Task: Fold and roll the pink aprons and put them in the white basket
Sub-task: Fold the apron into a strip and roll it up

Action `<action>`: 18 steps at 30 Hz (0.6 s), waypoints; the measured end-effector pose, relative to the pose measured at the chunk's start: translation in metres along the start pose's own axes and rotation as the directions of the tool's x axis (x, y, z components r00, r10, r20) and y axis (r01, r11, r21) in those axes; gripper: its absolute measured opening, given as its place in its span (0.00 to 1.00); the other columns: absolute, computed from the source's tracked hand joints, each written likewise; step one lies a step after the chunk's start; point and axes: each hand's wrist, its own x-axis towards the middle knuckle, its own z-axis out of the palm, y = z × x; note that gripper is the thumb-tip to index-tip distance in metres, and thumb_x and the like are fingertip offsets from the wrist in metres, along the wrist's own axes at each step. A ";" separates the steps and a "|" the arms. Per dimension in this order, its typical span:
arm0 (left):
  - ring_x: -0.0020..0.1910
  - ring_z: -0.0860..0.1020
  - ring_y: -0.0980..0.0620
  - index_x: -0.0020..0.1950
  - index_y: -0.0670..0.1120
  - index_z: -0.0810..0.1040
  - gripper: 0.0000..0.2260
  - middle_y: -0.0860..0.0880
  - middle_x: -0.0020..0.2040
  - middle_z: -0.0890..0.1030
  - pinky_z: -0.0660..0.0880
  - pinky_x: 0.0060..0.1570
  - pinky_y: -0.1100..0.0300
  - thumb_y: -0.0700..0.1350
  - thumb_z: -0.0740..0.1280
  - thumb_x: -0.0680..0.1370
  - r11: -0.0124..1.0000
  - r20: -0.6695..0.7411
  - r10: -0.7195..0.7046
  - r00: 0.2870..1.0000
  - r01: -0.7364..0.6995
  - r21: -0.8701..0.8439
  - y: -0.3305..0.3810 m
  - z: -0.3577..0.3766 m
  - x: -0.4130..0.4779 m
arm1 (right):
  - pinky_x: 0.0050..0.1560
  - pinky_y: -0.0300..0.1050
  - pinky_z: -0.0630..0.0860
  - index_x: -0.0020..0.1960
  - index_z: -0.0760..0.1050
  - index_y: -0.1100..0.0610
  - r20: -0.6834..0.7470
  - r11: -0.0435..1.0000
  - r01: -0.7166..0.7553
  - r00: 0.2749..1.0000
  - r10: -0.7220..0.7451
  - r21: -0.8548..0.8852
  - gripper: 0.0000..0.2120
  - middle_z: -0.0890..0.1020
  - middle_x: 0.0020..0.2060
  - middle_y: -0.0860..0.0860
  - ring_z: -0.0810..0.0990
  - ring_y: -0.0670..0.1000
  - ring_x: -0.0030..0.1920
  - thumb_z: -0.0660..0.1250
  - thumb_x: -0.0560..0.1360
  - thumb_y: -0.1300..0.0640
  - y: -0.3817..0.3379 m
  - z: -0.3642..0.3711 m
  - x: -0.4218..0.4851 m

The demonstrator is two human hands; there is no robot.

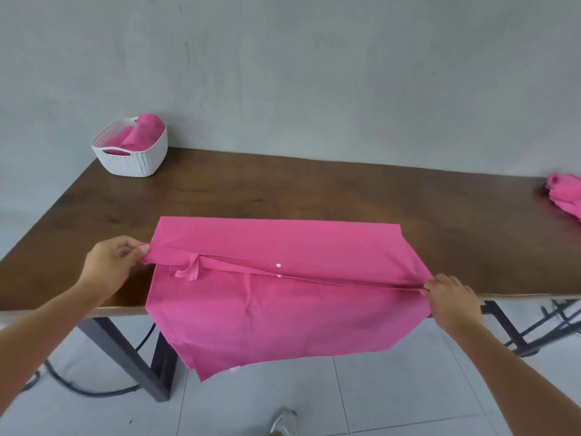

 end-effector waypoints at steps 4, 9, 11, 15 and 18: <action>0.45 0.84 0.46 0.41 0.46 0.84 0.06 0.49 0.41 0.86 0.78 0.55 0.48 0.43 0.73 0.78 0.999 0.034 -0.031 0.999 0.031 0.016 -0.014 0.001 -0.031 | 0.36 0.51 0.75 0.40 0.80 0.56 0.041 0.999 -0.001 0.999 0.003 -0.035 0.06 0.76 0.37 0.52 0.79 0.58 0.40 0.75 0.68 0.65 0.011 0.006 -0.040; 0.46 0.83 0.49 0.39 0.45 0.84 0.08 0.49 0.42 0.86 0.76 0.54 0.50 0.43 0.74 0.78 0.998 0.011 -0.017 1.000 0.016 0.055 -0.011 0.005 -0.071 | 0.40 0.52 0.77 0.46 0.82 0.55 0.064 1.000 -0.016 0.998 0.015 0.014 0.04 0.79 0.42 0.52 0.80 0.58 0.45 0.71 0.76 0.55 0.027 0.010 -0.067; 0.45 0.82 0.49 0.38 0.46 0.84 0.08 0.50 0.42 0.86 0.76 0.51 0.52 0.44 0.74 0.77 0.996 -0.026 -0.026 0.999 0.028 0.088 -0.010 0.007 -0.084 | 0.41 0.52 0.76 0.47 0.82 0.54 0.086 0.999 -0.012 0.996 0.008 0.038 0.07 0.79 0.42 0.51 0.80 0.56 0.46 0.69 0.78 0.51 0.035 0.007 -0.075; 0.39 0.80 0.44 0.36 0.47 0.84 0.10 0.48 0.38 0.84 0.72 0.37 0.55 0.45 0.74 0.77 0.985 -0.098 -0.058 0.993 0.073 0.153 -0.003 0.017 -0.118 | 0.42 0.49 0.75 0.47 0.80 0.52 0.095 0.997 0.064 0.993 -0.068 0.039 0.10 0.75 0.40 0.47 0.79 0.52 0.45 0.65 0.80 0.48 0.053 -0.004 -0.094; 0.36 0.78 0.49 0.39 0.45 0.84 0.07 0.47 0.38 0.83 0.70 0.34 0.58 0.44 0.74 0.77 0.980 -0.152 -0.048 0.987 0.076 0.184 0.011 0.026 -0.143 | 0.40 0.48 0.74 0.46 0.80 0.53 0.080 0.993 0.114 0.990 -0.117 0.043 0.08 0.74 0.37 0.46 0.80 0.51 0.44 0.67 0.80 0.50 0.071 -0.008 -0.106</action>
